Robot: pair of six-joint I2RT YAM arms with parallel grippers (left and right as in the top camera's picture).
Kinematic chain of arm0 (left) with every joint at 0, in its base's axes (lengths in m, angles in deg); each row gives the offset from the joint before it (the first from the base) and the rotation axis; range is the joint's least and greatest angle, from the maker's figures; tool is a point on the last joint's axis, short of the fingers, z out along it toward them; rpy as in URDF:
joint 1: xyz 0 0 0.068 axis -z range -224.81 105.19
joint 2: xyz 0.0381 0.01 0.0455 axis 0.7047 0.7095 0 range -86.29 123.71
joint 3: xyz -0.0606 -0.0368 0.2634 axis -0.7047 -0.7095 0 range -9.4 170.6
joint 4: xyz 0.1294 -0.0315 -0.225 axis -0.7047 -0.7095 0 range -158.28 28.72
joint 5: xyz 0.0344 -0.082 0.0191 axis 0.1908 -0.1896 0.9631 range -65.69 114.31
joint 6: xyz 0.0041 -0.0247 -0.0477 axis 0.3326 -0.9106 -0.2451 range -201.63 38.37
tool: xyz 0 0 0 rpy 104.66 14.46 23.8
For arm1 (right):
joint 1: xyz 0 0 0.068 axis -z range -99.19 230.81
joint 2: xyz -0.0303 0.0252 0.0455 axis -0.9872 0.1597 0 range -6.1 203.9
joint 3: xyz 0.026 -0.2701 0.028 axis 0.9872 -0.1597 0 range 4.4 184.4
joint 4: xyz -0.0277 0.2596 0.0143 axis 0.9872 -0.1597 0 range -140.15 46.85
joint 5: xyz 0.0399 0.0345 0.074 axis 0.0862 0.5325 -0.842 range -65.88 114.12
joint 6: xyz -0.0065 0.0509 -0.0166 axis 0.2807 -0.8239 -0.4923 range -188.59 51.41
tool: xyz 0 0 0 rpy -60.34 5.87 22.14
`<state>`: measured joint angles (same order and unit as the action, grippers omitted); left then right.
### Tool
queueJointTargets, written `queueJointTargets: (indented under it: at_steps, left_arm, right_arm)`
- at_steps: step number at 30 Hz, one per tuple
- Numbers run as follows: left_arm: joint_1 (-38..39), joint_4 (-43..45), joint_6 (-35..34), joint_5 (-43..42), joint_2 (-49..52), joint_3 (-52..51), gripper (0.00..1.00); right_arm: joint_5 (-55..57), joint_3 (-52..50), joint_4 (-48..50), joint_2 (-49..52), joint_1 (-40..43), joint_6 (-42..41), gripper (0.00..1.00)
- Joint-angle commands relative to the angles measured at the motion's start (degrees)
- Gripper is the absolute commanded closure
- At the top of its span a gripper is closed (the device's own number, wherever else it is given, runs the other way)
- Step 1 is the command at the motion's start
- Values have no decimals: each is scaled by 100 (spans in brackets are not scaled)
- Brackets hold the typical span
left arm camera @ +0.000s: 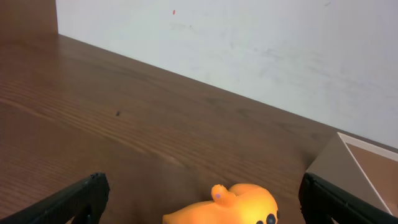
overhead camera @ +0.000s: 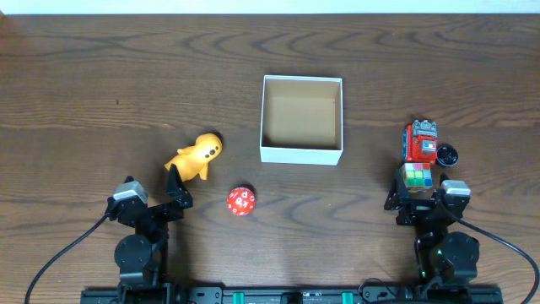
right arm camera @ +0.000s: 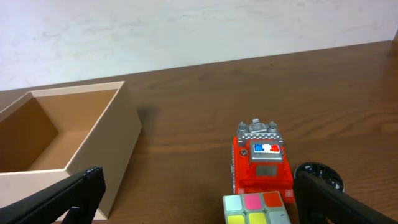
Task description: Pack container
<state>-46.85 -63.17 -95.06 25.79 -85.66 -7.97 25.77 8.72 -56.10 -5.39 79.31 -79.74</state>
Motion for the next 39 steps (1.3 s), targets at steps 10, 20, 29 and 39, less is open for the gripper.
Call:
queueJointTargets:
  at_steps: [10, 20, 29, 39]
  left_arm:
    - [9, -214, 94, 48, -39, -120, 2]
    - [9, -214, 94, 48, -39, -120, 2]
    - [7, -214, 94, 48, -39, -120, 2]
    - [9, -216, 94, 48, -39, -120, 2]
  right_arm:
    - [-39, -37, 7, -39, 46, -61, 1]
    - [-39, -37, 7, -39, 46, -59, 1]
    - [-39, -37, 7, -39, 46, -61, 1]
    - [136, -37, 11, -39, 46, -59, 1]
